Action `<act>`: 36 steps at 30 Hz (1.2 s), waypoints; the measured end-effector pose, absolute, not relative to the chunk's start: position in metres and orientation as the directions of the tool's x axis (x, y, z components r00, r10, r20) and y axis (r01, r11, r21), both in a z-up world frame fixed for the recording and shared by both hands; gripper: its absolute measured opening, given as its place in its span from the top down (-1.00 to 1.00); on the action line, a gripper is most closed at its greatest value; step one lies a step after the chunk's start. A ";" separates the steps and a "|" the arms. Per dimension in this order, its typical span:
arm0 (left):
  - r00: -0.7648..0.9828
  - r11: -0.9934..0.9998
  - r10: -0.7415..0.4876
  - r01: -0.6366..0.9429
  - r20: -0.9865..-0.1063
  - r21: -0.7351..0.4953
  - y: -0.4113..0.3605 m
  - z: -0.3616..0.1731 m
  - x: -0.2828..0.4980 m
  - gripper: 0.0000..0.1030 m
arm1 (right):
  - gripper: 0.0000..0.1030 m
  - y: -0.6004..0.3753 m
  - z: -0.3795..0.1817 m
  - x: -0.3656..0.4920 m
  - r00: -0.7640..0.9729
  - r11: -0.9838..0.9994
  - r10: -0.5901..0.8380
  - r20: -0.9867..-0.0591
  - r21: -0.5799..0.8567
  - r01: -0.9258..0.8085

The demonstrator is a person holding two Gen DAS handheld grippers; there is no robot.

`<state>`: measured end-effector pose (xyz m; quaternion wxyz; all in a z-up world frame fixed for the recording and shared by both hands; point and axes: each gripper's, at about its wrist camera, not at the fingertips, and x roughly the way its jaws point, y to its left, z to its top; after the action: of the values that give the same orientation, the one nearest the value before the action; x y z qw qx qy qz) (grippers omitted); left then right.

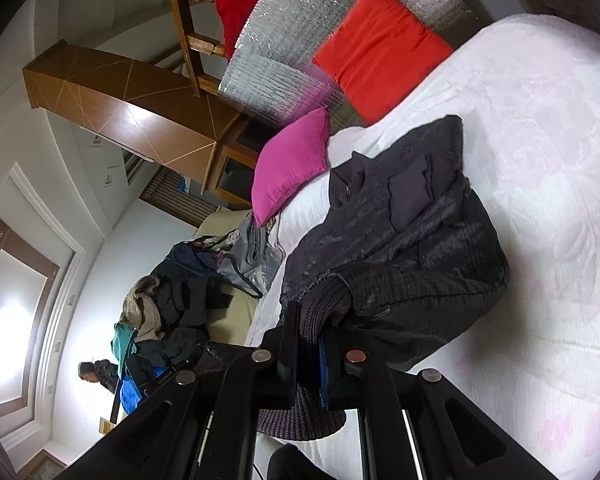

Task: Fold large clothes
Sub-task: 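Lift the hem band with both tools and fold it toward the collar, then lay the hem band down near the collar and open both tools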

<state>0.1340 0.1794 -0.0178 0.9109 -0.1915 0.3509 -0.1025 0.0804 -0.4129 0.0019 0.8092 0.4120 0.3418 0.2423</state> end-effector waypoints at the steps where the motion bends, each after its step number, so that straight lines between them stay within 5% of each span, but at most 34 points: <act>1: 0.735 0.906 -0.320 0.053 -0.598 -0.420 0.179 -0.016 0.138 0.84 | 0.85 -0.413 0.005 0.084 0.651 0.546 0.672 -0.352 0.830 -0.115; 20: 0.799 0.931 -0.256 0.052 -0.544 -0.362 0.163 0.027 0.254 0.84 | 0.85 -0.416 0.069 0.213 0.715 0.589 0.626 -0.312 0.790 -0.170; 36: 0.759 0.960 -0.177 -0.007 -0.627 -0.279 0.134 -0.035 0.392 0.84 | 0.85 -0.417 0.005 0.364 0.692 0.679 0.538 -0.480 0.733 -0.019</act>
<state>0.3921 0.1342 -0.0354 0.9283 -0.1331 0.3443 -0.0457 0.3636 -0.4173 0.0050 0.8445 0.3647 0.3557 0.1651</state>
